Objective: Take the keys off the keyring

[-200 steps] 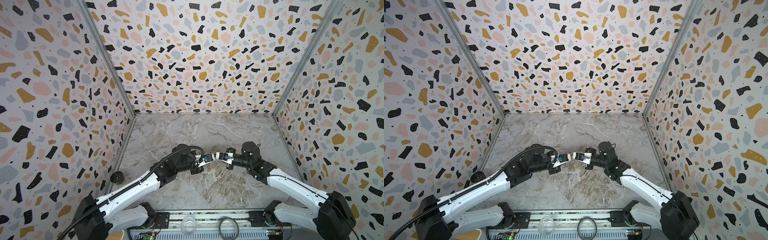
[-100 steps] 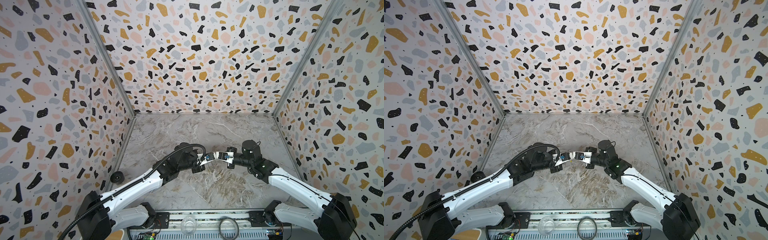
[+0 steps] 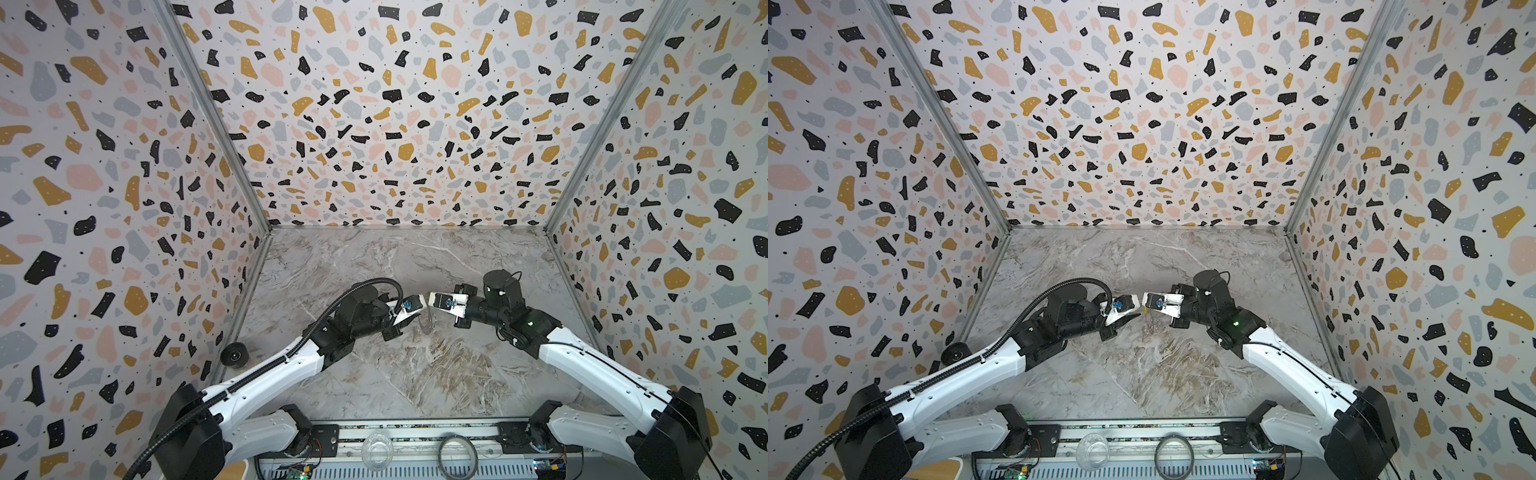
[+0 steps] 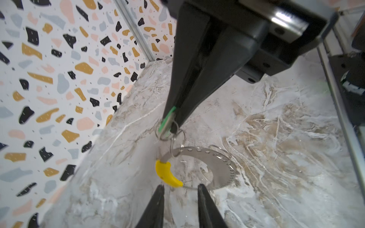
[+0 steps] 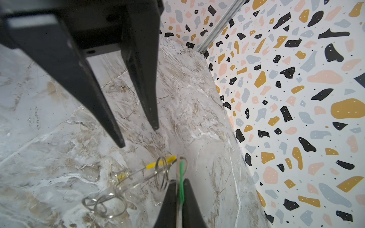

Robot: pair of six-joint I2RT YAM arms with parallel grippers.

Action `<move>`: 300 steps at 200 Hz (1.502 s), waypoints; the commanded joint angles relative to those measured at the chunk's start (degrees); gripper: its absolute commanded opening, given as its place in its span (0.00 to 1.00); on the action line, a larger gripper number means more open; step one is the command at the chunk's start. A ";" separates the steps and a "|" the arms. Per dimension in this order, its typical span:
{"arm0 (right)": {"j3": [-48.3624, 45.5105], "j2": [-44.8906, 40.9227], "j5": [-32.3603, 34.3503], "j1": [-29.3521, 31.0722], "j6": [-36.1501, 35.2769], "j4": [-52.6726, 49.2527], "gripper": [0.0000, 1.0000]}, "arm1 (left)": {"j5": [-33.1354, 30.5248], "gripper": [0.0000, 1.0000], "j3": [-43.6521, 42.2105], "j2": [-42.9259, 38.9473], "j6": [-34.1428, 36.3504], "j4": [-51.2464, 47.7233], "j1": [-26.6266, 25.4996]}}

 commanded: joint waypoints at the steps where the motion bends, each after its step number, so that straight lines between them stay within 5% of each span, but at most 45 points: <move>1: 4.30 1.05 1.80 0.22 -0.17 -4.44 0.00 | 1.06 0.39 -2.21 -1.70 -3.66 7.35 0.79; 83: 7.05 2.86 6.24 1.17 -3.19 -9.19 0.00 | 0.15 0.44 -5.65 -2.31 -8.21 18.76 0.89; 207: -0.29 -2.17 9.27 0.83 -23.65 8.35 0.00 | 4.20 0.44 -0.70 -1.36 -10.62 16.10 2.82; 258: 1.38 -0.74 6.14 0.75 -23.79 9.16 0.00 | 5.85 0.44 2.97 1.12 -13.70 14.62 2.91; 300: 4.95 0.88 6.26 0.90 -19.76 4.86 0.00 | -1.22 0.45 3.09 1.15 -17.68 16.27 2.67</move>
